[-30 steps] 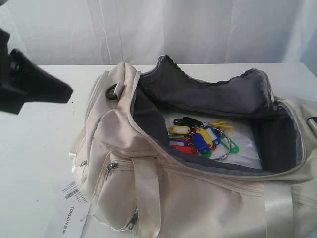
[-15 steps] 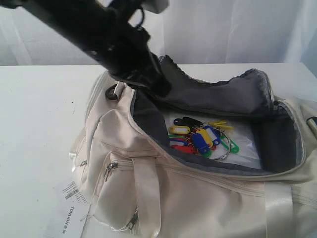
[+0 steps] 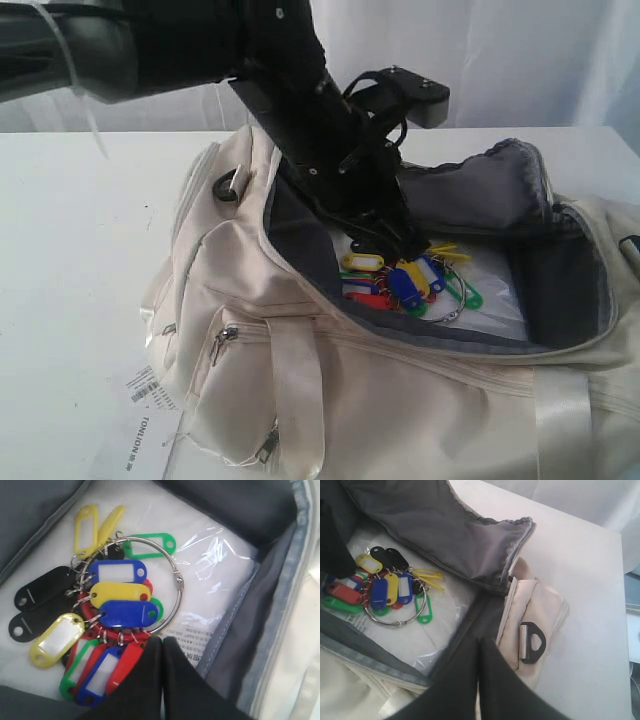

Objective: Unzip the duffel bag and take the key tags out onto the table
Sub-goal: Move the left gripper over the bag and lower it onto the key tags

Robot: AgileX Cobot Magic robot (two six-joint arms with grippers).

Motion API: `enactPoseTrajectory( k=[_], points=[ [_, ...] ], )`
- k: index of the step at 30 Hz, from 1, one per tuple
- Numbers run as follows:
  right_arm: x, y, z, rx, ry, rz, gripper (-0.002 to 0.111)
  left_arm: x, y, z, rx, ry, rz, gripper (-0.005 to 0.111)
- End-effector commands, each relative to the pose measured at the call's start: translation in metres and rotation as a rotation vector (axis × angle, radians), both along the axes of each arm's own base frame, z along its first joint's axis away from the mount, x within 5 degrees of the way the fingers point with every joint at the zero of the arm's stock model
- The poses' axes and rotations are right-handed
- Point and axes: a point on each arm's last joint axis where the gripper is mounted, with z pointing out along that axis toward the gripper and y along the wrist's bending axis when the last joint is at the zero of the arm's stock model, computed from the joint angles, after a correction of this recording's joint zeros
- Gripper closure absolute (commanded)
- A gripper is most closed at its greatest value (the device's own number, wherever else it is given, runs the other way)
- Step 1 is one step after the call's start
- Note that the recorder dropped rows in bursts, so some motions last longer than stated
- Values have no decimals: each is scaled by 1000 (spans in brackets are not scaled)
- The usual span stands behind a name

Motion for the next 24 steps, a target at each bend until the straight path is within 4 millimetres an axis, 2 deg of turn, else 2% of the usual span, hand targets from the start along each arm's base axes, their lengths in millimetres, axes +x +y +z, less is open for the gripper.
enactPoseTrajectory(
  k=[1,5,10,16,19,21,23,24],
  points=[
    [0,0,1,9,-13,-2,108,-13,-14,0,-26,24,-24,107],
    [0,-1,3,77,-16,-48,108,-17,-28,-4,-60,23,1,107],
    [-3,-22,1,-3,23,-263,108,-8,-44,-15,-61,87,83,107],
    [-13,-29,9,54,-49,-257,108,8,-64,-24,-94,131,153,107],
    [-16,-29,5,73,-89,-232,108,13,-71,-38,-82,181,203,106],
    [-15,-28,1,73,-82,-226,108,14,-73,-43,-77,212,215,100],
    [-14,-27,-1,75,-79,-222,108,14,-76,-55,-53,251,219,79],
    [-15,-27,-1,76,-81,-222,108,14,-77,-59,-44,267,224,59]
  ],
)
